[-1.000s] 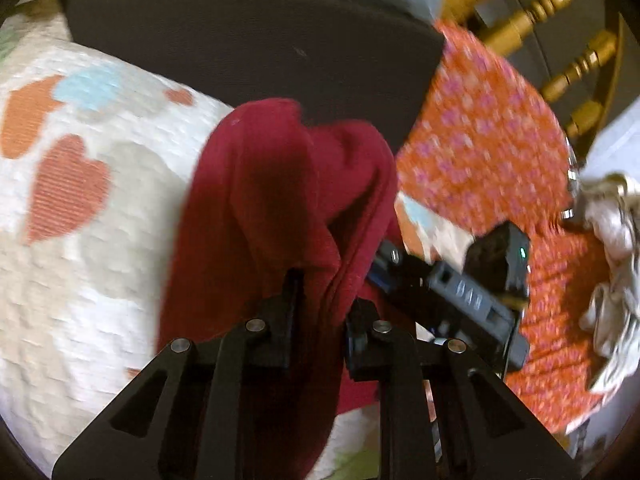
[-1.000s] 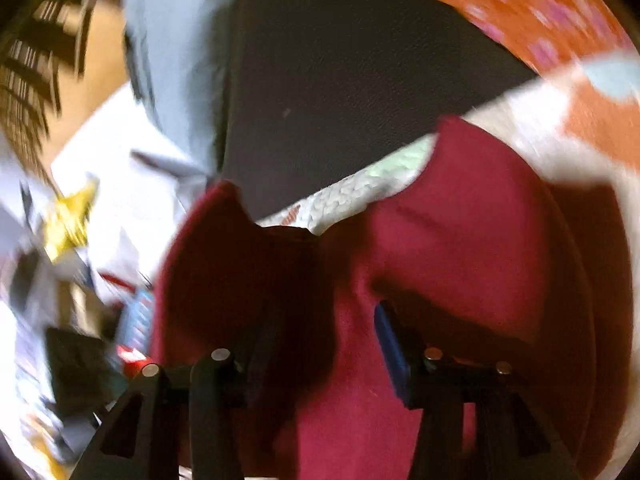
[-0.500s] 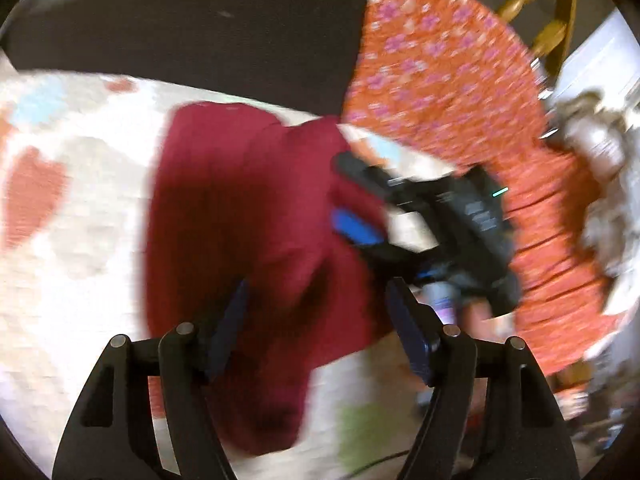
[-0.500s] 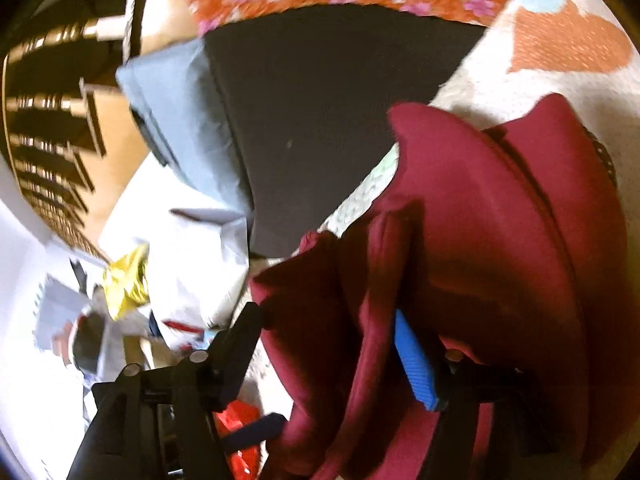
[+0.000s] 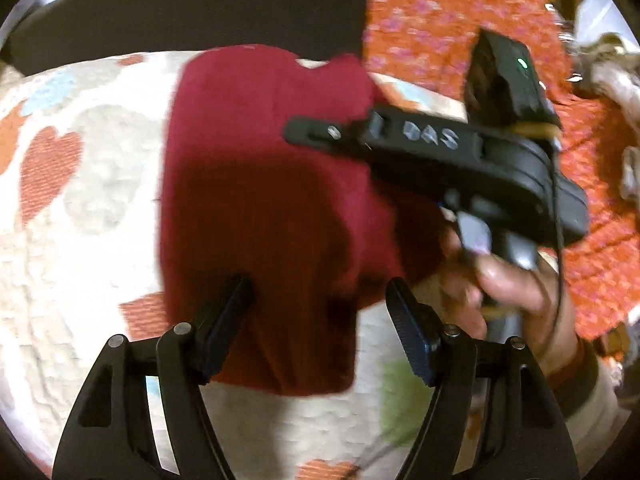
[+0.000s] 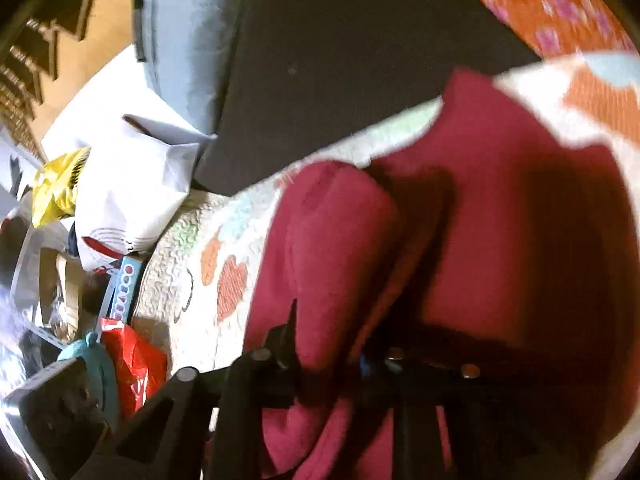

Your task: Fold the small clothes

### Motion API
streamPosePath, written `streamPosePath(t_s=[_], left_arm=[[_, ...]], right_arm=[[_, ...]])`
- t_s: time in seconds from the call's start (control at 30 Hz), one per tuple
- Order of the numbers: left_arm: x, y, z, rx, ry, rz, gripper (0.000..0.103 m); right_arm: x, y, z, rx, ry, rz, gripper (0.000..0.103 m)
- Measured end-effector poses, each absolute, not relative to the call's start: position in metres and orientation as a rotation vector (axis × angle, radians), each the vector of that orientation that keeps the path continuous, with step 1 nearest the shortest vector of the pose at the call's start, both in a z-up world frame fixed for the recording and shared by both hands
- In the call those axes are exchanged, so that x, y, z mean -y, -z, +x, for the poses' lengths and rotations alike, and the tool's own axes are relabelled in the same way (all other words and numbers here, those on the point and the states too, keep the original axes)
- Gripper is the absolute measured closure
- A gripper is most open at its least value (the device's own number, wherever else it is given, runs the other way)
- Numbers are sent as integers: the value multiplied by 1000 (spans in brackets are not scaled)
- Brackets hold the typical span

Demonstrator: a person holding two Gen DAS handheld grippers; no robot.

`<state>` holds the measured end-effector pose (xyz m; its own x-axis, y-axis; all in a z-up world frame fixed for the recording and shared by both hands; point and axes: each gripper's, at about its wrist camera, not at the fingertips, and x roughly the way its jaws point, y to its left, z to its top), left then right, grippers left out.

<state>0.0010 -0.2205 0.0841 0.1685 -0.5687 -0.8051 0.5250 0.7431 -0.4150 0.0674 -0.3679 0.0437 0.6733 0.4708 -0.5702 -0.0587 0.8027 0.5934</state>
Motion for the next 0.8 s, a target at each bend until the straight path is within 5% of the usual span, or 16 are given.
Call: streamPosePath(t_s=[0.13,0.33,0.8], left_arm=[[218,-108,-5,-1093,841,-88,32],[226,-102,-5,-980,559,147,32],[202,-84,11,-966,356,147,32]], right_arm=[[385,-82,64,-745,-270,397,88],[406,-63,81,-794,-16,180,88],[444,-44,55,-797,-55,355,79]])
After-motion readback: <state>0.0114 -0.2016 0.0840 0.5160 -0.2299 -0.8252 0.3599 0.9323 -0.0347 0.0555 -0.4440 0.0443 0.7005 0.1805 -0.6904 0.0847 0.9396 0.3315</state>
